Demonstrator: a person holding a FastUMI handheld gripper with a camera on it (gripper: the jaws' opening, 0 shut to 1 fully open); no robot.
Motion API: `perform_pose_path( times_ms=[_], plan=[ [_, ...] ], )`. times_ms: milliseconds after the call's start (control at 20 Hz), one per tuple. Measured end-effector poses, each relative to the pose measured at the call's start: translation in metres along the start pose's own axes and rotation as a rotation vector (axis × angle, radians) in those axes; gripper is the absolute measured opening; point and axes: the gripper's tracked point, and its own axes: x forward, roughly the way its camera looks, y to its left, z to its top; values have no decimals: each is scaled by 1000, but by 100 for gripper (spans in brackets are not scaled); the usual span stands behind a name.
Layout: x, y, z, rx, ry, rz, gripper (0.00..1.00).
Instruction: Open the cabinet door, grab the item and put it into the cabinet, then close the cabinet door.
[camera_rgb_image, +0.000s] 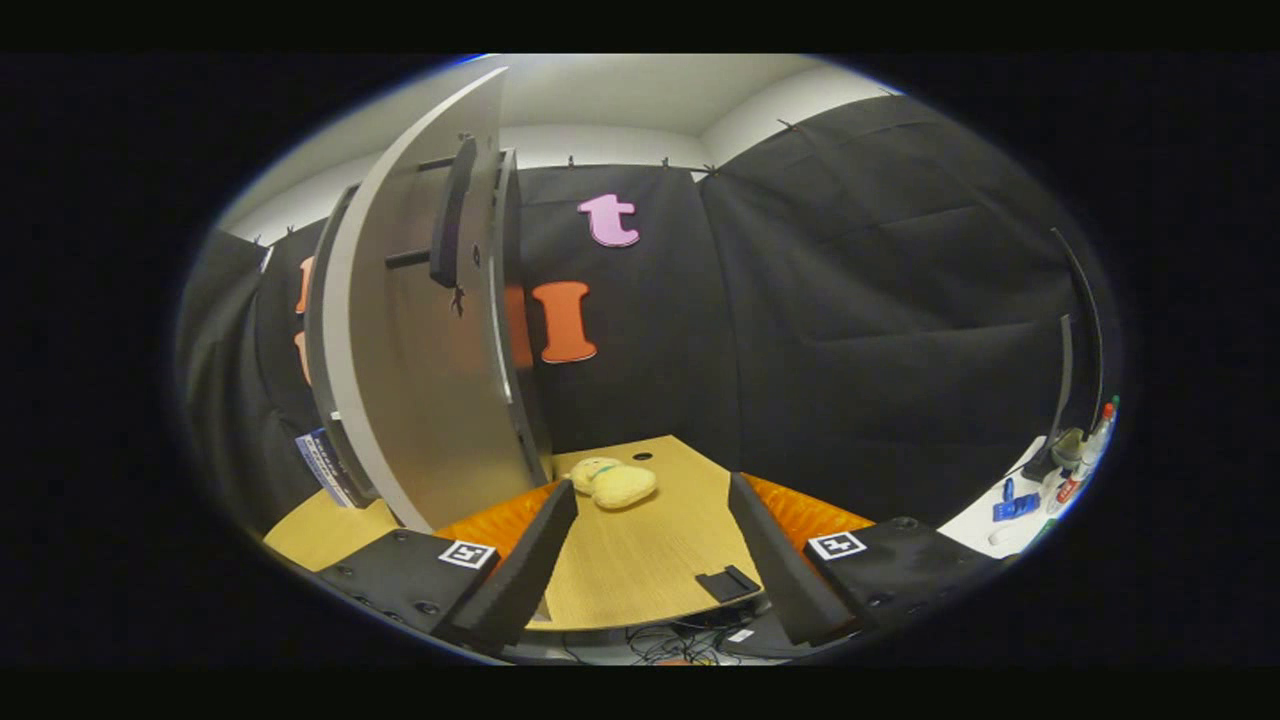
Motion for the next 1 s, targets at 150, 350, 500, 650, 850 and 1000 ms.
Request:
perform_pose_path(
  times_ms=[150,350,500,650,850,1000],
  plan=[
    [8,9,-1,11,4,37,98],
    [14,28,3,5,9,82,98],
    [17,33,2,-18,7,81,98],
    [17,38,6,-31,-12,90,97],
    [13,61,0,-24,-11,133,97],
    [7,100,-5,-52,-9,172,97]
  ],
)
